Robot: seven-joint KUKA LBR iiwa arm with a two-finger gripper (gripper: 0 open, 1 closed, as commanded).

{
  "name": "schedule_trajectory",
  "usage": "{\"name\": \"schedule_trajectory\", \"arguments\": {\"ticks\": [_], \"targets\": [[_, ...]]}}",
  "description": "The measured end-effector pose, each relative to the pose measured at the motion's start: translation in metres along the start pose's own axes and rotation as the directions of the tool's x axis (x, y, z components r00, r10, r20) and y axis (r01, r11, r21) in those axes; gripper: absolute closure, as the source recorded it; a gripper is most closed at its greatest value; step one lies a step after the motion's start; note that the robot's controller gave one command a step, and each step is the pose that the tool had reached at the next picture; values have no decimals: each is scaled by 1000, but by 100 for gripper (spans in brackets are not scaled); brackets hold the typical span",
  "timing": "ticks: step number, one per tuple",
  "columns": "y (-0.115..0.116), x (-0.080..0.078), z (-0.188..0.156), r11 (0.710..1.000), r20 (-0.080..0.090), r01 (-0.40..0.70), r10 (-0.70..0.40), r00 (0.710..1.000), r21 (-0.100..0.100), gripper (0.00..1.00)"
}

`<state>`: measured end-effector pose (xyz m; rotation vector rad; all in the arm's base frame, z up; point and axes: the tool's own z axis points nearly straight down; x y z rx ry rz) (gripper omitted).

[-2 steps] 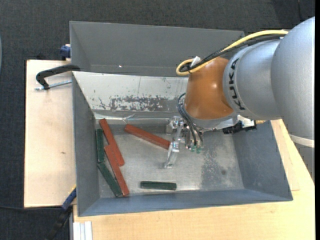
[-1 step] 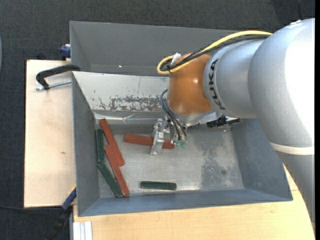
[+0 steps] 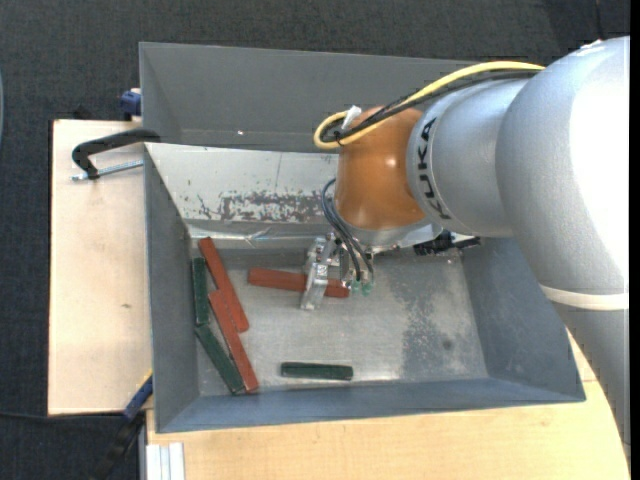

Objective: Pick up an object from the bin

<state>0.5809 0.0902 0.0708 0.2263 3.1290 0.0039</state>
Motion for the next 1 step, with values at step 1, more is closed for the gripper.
{"name": "schedule_trajectory", "arguments": {"ticks": [1], "targets": [[-21, 20, -190, 999, 9, -46, 46, 999, -2, 100]]}}
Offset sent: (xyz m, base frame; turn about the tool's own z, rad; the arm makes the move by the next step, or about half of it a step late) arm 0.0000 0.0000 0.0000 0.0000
